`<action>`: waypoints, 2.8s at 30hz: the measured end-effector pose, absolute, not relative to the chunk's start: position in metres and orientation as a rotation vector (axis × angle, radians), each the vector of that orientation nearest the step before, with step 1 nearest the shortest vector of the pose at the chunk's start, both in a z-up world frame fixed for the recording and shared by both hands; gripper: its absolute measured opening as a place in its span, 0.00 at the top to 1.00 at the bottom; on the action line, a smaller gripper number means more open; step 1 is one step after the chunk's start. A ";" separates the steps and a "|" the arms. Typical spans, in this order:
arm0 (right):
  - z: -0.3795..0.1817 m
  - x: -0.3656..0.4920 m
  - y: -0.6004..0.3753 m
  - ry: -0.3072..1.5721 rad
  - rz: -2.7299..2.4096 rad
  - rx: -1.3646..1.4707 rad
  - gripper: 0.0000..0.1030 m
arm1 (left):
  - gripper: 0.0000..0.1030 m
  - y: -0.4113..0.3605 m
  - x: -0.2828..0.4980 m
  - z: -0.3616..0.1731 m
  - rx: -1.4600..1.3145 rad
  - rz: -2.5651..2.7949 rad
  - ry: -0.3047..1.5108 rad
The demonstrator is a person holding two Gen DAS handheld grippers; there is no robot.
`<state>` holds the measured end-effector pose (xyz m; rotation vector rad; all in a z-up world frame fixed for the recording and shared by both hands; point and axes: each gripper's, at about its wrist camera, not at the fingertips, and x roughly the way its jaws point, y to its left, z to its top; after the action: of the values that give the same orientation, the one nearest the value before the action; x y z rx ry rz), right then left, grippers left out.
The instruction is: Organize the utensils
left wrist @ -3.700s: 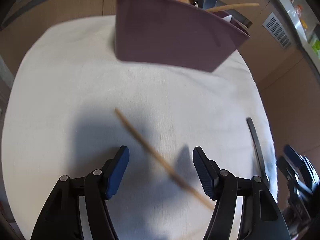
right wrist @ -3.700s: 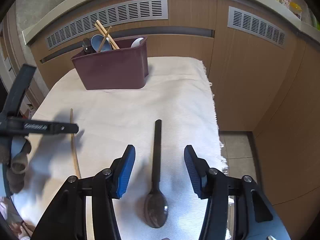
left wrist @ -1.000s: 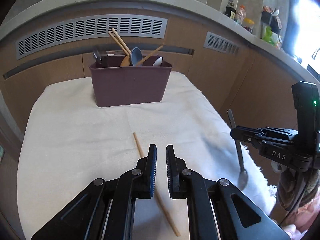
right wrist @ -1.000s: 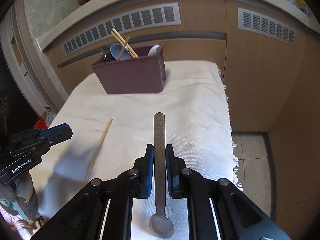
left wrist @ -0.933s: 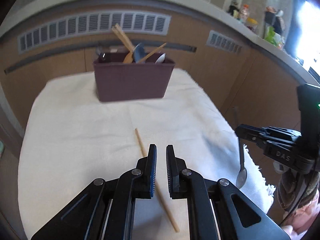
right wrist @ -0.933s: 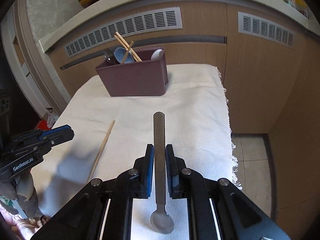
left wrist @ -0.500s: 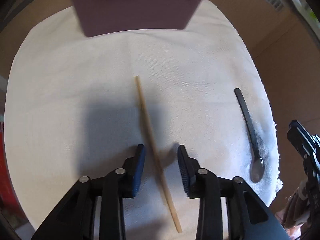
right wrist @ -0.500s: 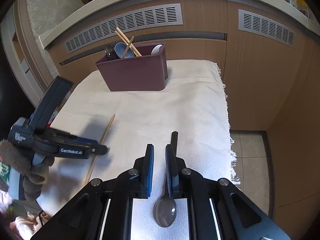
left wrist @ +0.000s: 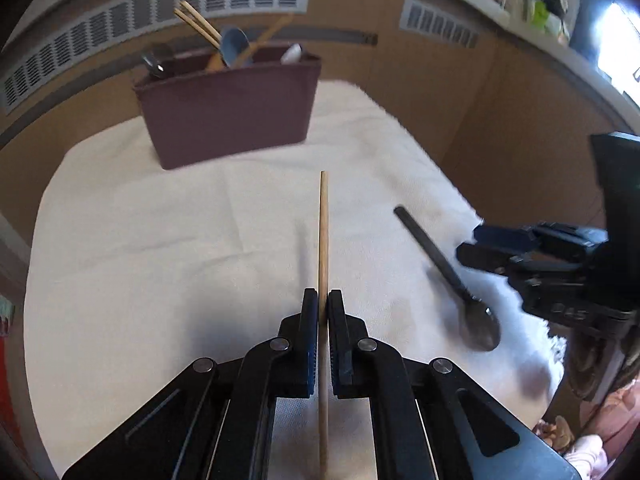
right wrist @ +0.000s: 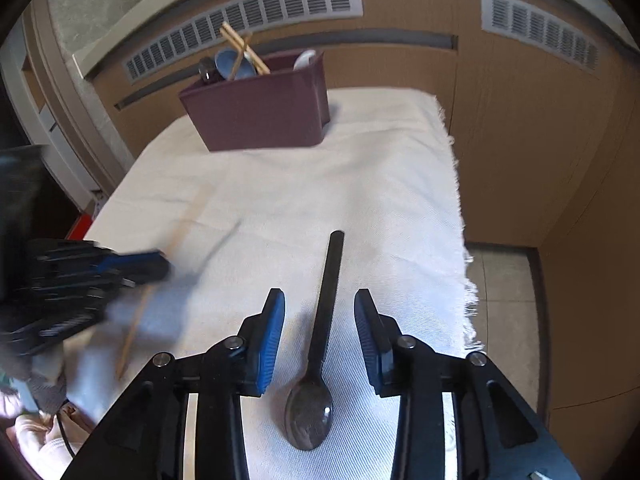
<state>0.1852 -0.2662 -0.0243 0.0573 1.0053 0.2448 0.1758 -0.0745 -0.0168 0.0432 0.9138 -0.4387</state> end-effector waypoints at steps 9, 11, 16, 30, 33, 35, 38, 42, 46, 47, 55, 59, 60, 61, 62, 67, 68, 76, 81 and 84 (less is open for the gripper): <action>-0.054 0.221 -0.235 1.135 0.186 -0.107 0.87 | 0.95 -0.027 0.152 0.032 -0.045 -0.396 0.689; -0.053 0.216 -0.229 1.130 0.185 -0.164 0.88 | 0.95 -0.025 0.159 0.027 -0.051 -0.395 0.720; -0.027 0.195 -0.237 1.085 0.260 -0.061 0.89 | 0.93 -0.022 0.183 -0.002 -0.100 -0.406 0.924; 0.020 0.164 -0.258 0.907 0.292 0.080 0.89 | 0.77 -0.080 0.245 -0.060 0.070 -0.380 1.298; 0.024 0.161 -0.263 0.878 0.277 0.083 0.89 | 0.82 -0.094 0.245 -0.061 0.130 -0.384 1.282; 0.027 0.158 -0.265 0.854 0.273 0.085 0.89 | 0.93 -0.102 0.235 -0.061 0.215 -0.382 1.216; 0.033 0.153 -0.268 0.819 0.282 0.111 0.89 | 0.95 -0.092 0.223 -0.056 0.133 -0.407 1.160; 0.038 0.151 -0.270 0.778 0.272 0.109 0.89 | 0.95 -0.069 0.197 -0.034 0.035 -0.375 0.986; 0.044 0.151 -0.268 0.749 0.265 0.122 0.89 | 0.94 -0.051 0.182 -0.017 -0.067 -0.382 0.908; 0.045 0.150 -0.267 0.742 0.267 0.125 0.89 | 0.95 -0.047 0.174 -0.010 -0.082 -0.383 0.871; 0.092 0.155 -0.262 0.576 0.276 0.146 0.89 | 0.94 -0.035 0.167 0.073 -0.118 -0.400 0.558; 0.144 0.170 -0.256 0.428 0.252 0.118 0.89 | 0.94 -0.031 0.185 0.126 -0.141 -0.407 0.405; 0.160 0.177 -0.254 0.384 0.251 0.113 0.89 | 0.94 -0.029 0.190 0.140 -0.141 -0.406 0.369; 0.172 0.182 -0.251 0.349 0.249 0.113 0.89 | 0.94 -0.029 0.199 0.152 -0.140 -0.406 0.333; 0.187 0.190 -0.249 0.302 0.247 0.112 0.89 | 0.94 -0.029 0.205 0.165 -0.139 -0.397 0.292; 0.219 0.236 -0.232 0.196 0.232 0.082 0.89 | 0.94 -0.018 0.243 0.198 -0.150 -0.383 0.189; 0.219 0.247 -0.230 0.210 0.232 0.080 0.89 | 0.94 -0.014 0.251 0.200 -0.163 -0.390 0.198; 0.176 0.283 -0.235 0.363 0.228 0.073 0.89 | 0.93 0.032 0.327 0.115 -0.214 -0.304 0.610; 0.143 0.278 -0.234 0.449 0.246 0.066 0.89 | 0.61 0.047 0.343 0.039 -0.254 -0.235 0.852; 0.128 0.268 -0.234 0.480 0.253 0.059 0.89 | 0.60 0.043 0.351 -0.008 -0.300 -0.242 1.046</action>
<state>0.2678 -0.2335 0.1277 0.0594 0.4798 0.2533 0.3509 0.0432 -0.0080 -0.3003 1.0464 -0.2422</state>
